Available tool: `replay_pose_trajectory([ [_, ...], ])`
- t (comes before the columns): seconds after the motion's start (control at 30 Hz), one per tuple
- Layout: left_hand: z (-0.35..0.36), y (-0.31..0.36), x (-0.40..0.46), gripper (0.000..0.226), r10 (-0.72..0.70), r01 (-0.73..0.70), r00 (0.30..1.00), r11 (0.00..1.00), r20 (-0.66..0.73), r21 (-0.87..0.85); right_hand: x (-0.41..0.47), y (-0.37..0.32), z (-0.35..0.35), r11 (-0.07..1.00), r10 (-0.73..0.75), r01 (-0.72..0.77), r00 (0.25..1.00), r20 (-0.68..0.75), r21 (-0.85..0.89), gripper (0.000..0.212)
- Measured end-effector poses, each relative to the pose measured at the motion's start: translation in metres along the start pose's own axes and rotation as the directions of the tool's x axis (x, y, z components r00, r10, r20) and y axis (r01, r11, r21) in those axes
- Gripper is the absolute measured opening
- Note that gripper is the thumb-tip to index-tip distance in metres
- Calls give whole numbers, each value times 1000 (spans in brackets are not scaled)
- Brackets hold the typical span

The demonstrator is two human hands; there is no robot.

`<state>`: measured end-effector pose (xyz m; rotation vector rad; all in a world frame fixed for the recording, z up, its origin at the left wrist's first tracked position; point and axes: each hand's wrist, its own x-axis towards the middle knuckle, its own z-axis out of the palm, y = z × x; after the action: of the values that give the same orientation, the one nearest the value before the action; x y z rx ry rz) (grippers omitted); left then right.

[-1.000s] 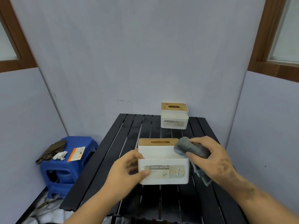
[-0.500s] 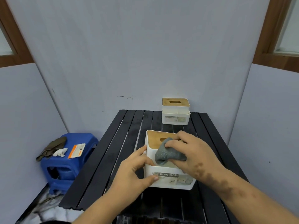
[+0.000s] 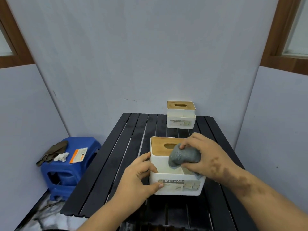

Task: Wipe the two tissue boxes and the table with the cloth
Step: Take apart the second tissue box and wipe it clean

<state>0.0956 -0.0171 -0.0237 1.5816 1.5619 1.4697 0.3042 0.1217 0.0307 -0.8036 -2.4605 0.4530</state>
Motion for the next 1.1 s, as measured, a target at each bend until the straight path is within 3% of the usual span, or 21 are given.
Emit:
replay_pose_trajectory([
  [0.2,3,-1,-1,31,51,-51,998,998,34,24,-2,-22,29,982,-140,124,984,-109,-139,45],
  [0.3,3,-3,-2,32,23,-24,999,1000,37,12,1,-22,27,967,-182,165,981,-71,-196,45],
  [0.47,2,-13,-2,24,16,-20,998,998,56,66,-1,4,-13,996,83,-80,988,131,-29,45],
  [0.63,11,-21,-4,19,0,-3,999,998,48,59,-4,-7,6,991,118,-111,989,85,-80,40],
  [0.73,13,-25,-5,13,42,-47,998,995,52,83,-3,-29,40,993,93,-97,994,-65,-70,41],
  [0.8,15,-26,-5,14,51,-54,998,993,37,100,3,-40,56,988,151,-155,977,-148,-14,36],
  [0.97,19,-28,-8,12,39,-39,999,998,-3,53,19,-45,52,929,363,-349,925,-115,126,27],
  [1.1,21,-29,-9,15,38,-37,999,999,-34,23,25,-45,49,923,385,-385,913,-135,32,32],
])
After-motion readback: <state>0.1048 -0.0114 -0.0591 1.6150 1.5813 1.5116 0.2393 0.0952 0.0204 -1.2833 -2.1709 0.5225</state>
